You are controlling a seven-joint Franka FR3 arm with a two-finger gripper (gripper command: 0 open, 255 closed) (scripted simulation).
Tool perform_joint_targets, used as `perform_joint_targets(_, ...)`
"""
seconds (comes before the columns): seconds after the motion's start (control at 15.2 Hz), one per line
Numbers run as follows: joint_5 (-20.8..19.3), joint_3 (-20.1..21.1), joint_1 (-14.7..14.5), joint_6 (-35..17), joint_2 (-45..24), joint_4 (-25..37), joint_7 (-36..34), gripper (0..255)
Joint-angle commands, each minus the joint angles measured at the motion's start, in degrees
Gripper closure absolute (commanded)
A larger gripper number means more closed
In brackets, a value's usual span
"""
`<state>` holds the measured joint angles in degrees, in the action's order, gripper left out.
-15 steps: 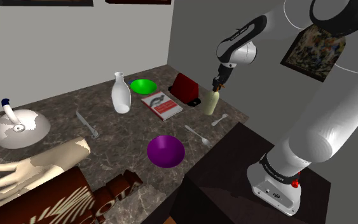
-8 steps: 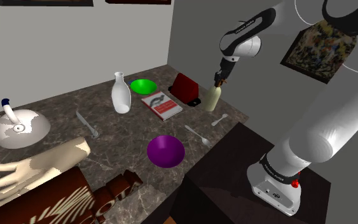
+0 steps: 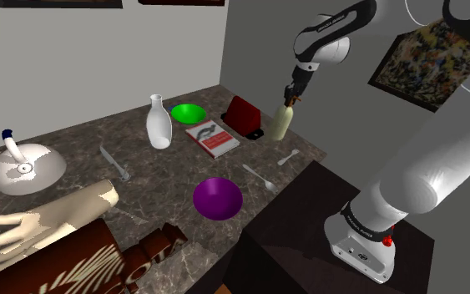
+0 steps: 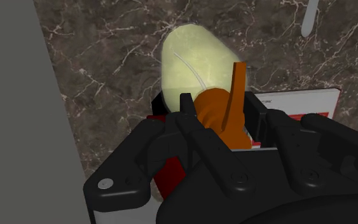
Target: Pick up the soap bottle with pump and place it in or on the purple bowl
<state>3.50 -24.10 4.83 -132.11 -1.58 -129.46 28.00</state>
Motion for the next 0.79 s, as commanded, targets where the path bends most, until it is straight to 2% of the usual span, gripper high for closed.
perform_joint_targets(0.0, -0.7, -0.1, 0.0, 1.7, 1.0, 0.7, -0.4, 255)
perform_joint_targets(0.4, -2.1, 0.0, 0.0, 6.2, 3.6, 2.9, -1.5, 255)
perform_joint_targets(0.73, -5.3, 3.9, -2.6, 6.8, 11.0, -3.2, -10.0, 255)
